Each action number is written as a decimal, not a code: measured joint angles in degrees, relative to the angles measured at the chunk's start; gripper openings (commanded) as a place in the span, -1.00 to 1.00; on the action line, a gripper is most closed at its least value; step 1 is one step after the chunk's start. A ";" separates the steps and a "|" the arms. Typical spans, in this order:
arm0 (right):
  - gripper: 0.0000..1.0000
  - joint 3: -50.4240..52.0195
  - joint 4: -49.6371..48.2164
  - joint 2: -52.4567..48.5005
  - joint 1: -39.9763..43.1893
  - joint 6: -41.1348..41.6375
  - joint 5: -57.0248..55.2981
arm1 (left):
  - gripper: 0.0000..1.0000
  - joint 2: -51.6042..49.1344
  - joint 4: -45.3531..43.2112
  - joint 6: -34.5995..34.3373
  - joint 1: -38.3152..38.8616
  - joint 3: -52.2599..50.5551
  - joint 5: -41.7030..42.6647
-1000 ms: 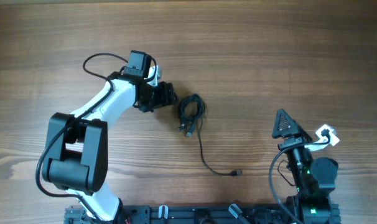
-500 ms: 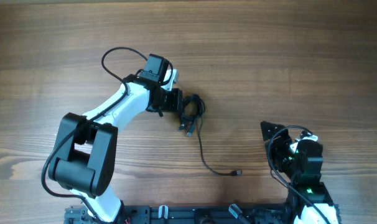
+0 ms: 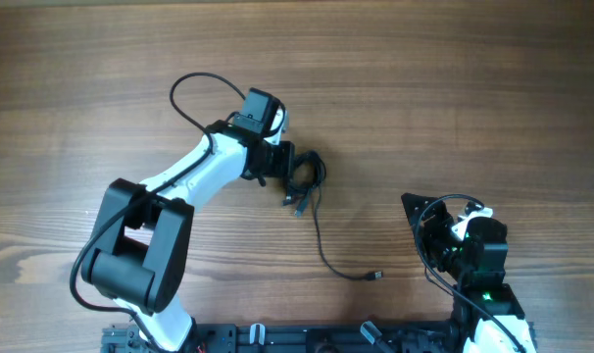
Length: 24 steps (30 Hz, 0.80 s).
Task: Untangle cables
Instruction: 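Close the left gripper on the coil and lift it off the table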
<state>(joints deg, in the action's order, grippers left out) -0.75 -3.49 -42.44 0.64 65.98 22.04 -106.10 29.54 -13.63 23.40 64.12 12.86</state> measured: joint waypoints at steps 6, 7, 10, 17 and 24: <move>1.00 -0.02 0.11 0.00 0.00 -0.33 -0.02 | -0.31 0.00 -0.22 -0.39 0.59 0.00 -0.04; 1.00 -0.02 0.13 0.00 0.00 -0.35 -0.02 | -0.31 0.00 -0.20 -0.42 0.59 0.00 -0.17; 1.00 -0.04 0.15 0.00 0.00 -0.50 -0.02 | -0.34 0.00 -0.24 -0.42 0.61 0.00 -0.22; 1.00 -0.09 0.26 0.00 0.00 -0.52 -0.04 | -0.52 0.00 -0.31 -0.39 1.01 -0.28 -2.82; 1.00 -0.13 0.33 0.00 0.00 -0.55 -0.07 | -0.67 -0.02 -0.46 -0.42 1.46 -0.52 -4.70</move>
<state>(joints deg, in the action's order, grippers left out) -0.89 -3.16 -42.44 0.64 65.43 21.98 -106.13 29.08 -14.04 24.86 63.59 8.16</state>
